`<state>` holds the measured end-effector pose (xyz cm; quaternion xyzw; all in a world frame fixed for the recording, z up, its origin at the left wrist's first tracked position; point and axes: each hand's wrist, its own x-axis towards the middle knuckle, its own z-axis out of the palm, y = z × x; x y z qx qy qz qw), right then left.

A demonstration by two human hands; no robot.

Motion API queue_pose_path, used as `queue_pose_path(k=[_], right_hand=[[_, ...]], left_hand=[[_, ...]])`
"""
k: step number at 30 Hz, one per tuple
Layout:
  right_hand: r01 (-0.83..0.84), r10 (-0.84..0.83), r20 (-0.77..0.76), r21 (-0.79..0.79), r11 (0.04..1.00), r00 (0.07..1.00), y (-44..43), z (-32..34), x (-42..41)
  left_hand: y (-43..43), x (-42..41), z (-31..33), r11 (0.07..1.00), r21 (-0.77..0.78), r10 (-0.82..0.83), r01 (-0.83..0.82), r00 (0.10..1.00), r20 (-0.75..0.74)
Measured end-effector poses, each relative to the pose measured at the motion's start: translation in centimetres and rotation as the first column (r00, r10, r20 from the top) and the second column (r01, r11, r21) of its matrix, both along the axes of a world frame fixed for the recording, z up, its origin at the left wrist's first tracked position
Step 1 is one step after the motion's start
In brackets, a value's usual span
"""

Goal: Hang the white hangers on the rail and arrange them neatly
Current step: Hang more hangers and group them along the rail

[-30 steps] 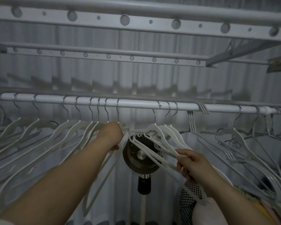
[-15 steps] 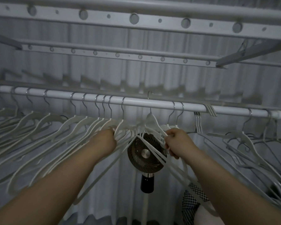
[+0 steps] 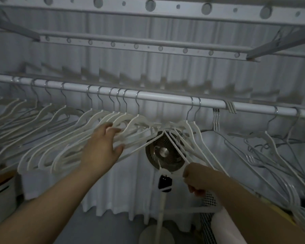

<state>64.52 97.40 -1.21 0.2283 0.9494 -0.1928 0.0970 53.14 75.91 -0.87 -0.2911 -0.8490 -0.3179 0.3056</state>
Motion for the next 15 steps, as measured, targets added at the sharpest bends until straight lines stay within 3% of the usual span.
queue_pose_path(k=[2, 6, 10, 12, 15], right_hand=[[-0.110, 0.111, 0.012, -0.031, 0.993, 0.994, 0.3, 0.4, 2.3], [-0.273, 0.273, -0.023, -0.148, 0.951, 0.962, 1.0, 1.2, 6.9], [-0.337, 0.320, -0.108, -0.231, 0.913, 0.941, 1.7, 1.3, 10.0], [-0.354, 0.319, -0.162, -0.291, 0.889, 0.934, 1.8, 1.3, 11.0], [-0.366, 0.290, -0.246, -0.372, 0.853, 0.925, 2.0, 1.4, 11.6]], left_hand=[[-0.1, 2.3, -0.3, 0.998, 0.030, -0.044, 0.051, 0.982, -0.186], [0.0, 7.2, -2.0, 0.971, 0.033, -0.236, 0.235, 0.945, 0.227], [-0.4, 9.7, -4.5, 0.973, -0.001, -0.206, 0.231, 0.870, 0.448], [-0.8, 10.3, -5.1, 0.963, 0.047, -0.241, 0.264, 0.776, 0.583], [-1.8, 11.4, -5.0, 0.922, -0.003, -0.255, 0.388, 0.613, 0.748]])
